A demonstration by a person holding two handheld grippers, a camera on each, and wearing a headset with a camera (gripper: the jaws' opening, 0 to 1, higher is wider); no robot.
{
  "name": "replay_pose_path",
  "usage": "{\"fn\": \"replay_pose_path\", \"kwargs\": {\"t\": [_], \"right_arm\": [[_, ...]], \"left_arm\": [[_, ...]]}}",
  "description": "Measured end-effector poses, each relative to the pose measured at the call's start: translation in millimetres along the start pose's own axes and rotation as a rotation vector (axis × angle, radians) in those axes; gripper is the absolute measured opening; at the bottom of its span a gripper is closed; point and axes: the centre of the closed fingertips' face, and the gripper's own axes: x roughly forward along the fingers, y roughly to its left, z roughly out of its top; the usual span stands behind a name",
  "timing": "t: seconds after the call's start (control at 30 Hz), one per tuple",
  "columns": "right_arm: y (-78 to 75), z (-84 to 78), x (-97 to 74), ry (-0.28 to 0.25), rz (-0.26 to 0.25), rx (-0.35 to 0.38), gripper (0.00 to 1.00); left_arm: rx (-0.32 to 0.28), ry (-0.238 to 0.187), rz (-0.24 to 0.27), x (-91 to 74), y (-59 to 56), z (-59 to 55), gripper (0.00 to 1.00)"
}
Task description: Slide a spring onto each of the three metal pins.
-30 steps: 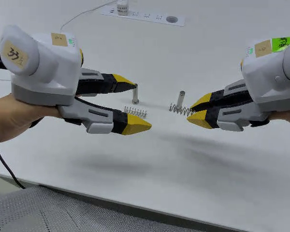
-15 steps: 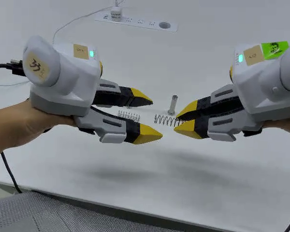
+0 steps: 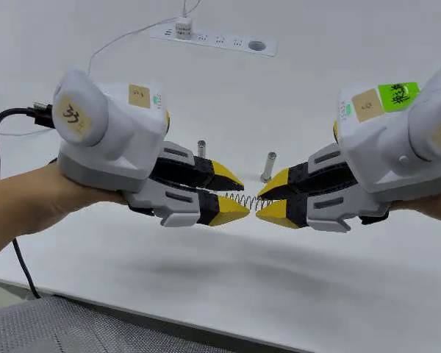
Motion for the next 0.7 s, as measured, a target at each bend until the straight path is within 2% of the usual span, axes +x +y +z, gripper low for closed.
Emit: {"fn": "replay_pose_path", "kwargs": {"t": [0.07,0.13,0.3,0.37,0.43,0.7], "right_arm": [[2.0,-0.1,-0.1,0.005,0.009,-0.002,0.1],[3.8,0.7,0.5,0.005,0.012,-0.006,0.1],[4.7,1.5,0.4,0.006,0.01,-0.008,0.1],[3.9,2.4,-0.2,0.004,0.003,-0.01,0.1],[0.3,3.1,-1.6,0.007,-0.021,-0.027,0.1],[-4.9,1.0,-6.3,-0.012,-0.05,-0.012,0.13]], "left_arm": [[0.024,0.017,-0.015,1.2,-4.4,-2.4,0.15],[0.023,0.036,-0.025,0.7,-6.3,-4.7,0.14],[0.07,0.05,-0.027,-0.1,-8.6,-5.0,0.12],[0.115,0.053,-0.028,-0.3,-8.8,-4.5,0.11],[0.183,0.049,0.001,-0.1,-5.3,-0.7,0.1],[0.207,0.044,-0.011,1.6,-6.9,5.0,0.1]]}}
